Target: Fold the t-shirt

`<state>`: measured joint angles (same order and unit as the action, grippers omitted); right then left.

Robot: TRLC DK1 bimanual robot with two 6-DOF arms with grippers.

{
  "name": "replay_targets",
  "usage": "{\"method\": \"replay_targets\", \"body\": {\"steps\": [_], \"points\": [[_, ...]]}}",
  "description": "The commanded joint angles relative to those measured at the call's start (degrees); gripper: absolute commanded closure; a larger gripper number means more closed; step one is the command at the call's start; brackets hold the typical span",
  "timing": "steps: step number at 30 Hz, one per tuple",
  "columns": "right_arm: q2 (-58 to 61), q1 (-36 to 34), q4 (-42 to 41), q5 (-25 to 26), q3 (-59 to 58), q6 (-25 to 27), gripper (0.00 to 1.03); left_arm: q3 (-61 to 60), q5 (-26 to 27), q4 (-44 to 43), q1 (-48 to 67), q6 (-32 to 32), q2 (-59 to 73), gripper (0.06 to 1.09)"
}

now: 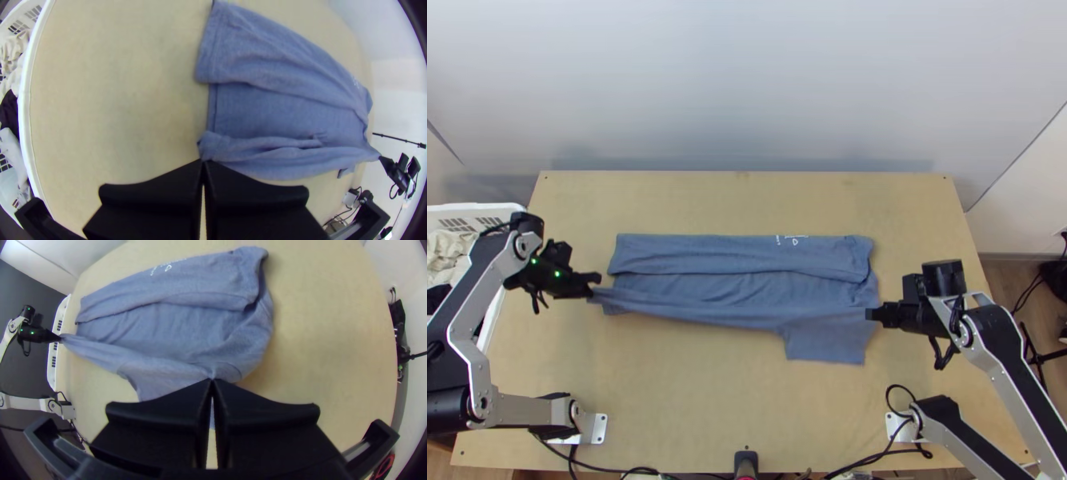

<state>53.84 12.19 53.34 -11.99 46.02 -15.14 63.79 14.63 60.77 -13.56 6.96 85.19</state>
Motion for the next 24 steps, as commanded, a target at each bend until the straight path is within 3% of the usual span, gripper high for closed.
{"method": "replay_targets", "body": {"steps": [1,13,24], "points": [[4.6,-0.2,-3.6,0.0,4.6,-0.2,1.0,6.2,0.7,-1.9,0.6,-5.8,3.1,1.05],[22.4,-3.7,-13.5,0.1,14.9,0.3,1.0,17.7,0.0,-2.1,3.6,-11.0,11.0,1.05],[41.7,-5.6,-15.2,0.0,28.7,0.4,1.0,30.4,-1.9,0.8,7.4,-11.3,19.5,1.05]]}}
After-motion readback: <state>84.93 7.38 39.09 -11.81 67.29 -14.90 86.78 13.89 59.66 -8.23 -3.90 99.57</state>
